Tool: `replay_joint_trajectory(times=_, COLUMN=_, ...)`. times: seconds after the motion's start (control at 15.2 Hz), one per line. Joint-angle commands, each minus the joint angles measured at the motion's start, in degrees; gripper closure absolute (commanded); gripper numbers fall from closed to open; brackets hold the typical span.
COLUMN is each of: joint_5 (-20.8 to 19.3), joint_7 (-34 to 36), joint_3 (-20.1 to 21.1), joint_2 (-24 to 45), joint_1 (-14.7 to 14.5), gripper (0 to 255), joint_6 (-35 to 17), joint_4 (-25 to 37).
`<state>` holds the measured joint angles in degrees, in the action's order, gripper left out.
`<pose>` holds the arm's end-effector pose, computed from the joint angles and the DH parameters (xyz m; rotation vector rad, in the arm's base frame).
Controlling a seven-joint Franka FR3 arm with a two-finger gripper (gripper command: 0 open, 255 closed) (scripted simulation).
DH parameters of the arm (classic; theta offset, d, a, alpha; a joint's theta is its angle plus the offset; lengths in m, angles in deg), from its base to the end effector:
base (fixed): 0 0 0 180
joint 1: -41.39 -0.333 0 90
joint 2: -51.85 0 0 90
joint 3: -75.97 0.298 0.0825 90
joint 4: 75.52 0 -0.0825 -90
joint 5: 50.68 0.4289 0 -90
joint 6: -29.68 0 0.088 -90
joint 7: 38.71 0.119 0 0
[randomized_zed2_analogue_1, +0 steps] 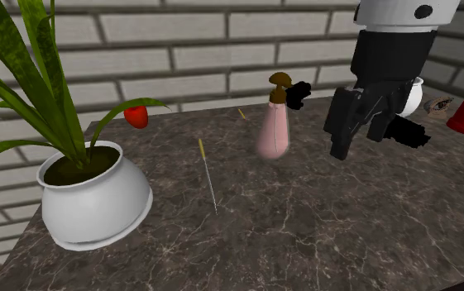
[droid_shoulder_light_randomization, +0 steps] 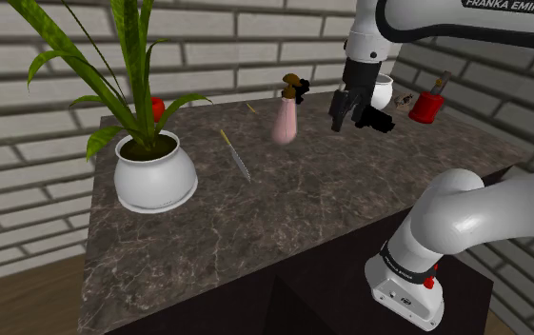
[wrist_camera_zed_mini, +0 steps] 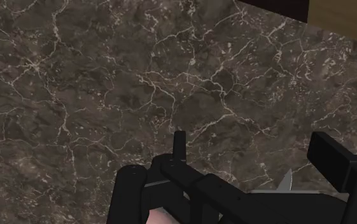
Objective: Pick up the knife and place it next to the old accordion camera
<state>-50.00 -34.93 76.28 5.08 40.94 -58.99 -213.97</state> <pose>0.3521 0.0063 0.5437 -3.1334 0.0855 0.0828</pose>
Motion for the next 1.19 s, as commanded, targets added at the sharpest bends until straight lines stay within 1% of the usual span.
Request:
replay_joint_trajectory(times=0.0, joint_5=0.00, joint_7=0.00, joint_3=0.00, joint_2=0.00, joint_1=0.00, gripper=0, joint_6=0.00, joint_4=0.00)
replay_joint_trajectory(times=0.26, joint_5=1.53, joint_7=3.67, joint_3=2.24, joint_2=7.10, joint_1=-0.05, gripper=0, joint_6=-7.01, joint_4=0.37)
replay_joint_trajectory(times=0.53, joint_5=2.48, joint_7=7.22, joint_3=4.29, joint_2=15.00, joint_1=0.05, gripper=0, joint_6=-13.49, joint_4=2.09)
replay_joint_trajectory(times=0.79, joint_5=2.75, joint_7=10.78, joint_3=6.09, joint_2=23.44, joint_1=0.25, gripper=0, joint_6=-19.18, joint_4=5.14)
replay_joint_trajectory(times=1.12, joint_5=2.07, joint_7=15.34, joint_3=7.92, joint_2=34.42, joint_1=0.55, gripper=0, joint_6=-24.90, joint_4=10.73)
